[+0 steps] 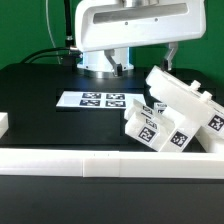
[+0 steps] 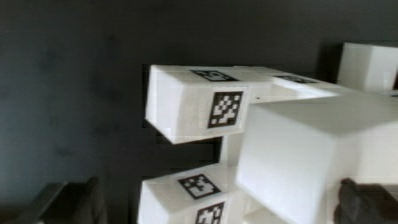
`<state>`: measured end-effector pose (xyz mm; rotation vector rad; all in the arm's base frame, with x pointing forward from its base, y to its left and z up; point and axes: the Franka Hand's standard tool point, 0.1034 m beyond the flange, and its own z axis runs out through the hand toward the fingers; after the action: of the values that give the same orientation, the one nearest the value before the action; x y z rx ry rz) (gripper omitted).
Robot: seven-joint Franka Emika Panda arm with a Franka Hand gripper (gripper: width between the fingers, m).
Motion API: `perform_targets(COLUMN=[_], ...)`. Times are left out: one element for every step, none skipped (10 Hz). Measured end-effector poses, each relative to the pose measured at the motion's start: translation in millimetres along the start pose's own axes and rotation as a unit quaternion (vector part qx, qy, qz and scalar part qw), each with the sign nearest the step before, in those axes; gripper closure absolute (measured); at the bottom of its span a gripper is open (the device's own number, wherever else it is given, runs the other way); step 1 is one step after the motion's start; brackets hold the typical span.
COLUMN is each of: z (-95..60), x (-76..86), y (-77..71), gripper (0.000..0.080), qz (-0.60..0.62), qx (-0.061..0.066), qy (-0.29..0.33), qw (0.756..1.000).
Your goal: Assemble chair
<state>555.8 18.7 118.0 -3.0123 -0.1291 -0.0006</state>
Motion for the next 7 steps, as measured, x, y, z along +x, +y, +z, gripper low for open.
perform_targets(z=[2.0,3.3,3.8,5.4,8.4,12.3,15.0], x=[-1.9,-3.8,-5.2,-7.3,-11.2,-15.0,-18.6], y=[5.4,10.8,15.4,20.9,28.7,35.8,40.4], gripper=[0.0151,0.0151,0.0151,0.0151,0.0151,0.0151,0.0151], qz=[-0.003,-0.004,-0.004,-0.006,-0.009,-0.009,-0.006], qx=[-0.003,-0.004,-0.004,-0.006,-0.009,-0.012,-0.013], qy=[0.003,0.005,0.004,0.004,0.006,0.007,0.006], qw=[1.000,1.000,1.000,1.000,1.000,1.000,1.000])
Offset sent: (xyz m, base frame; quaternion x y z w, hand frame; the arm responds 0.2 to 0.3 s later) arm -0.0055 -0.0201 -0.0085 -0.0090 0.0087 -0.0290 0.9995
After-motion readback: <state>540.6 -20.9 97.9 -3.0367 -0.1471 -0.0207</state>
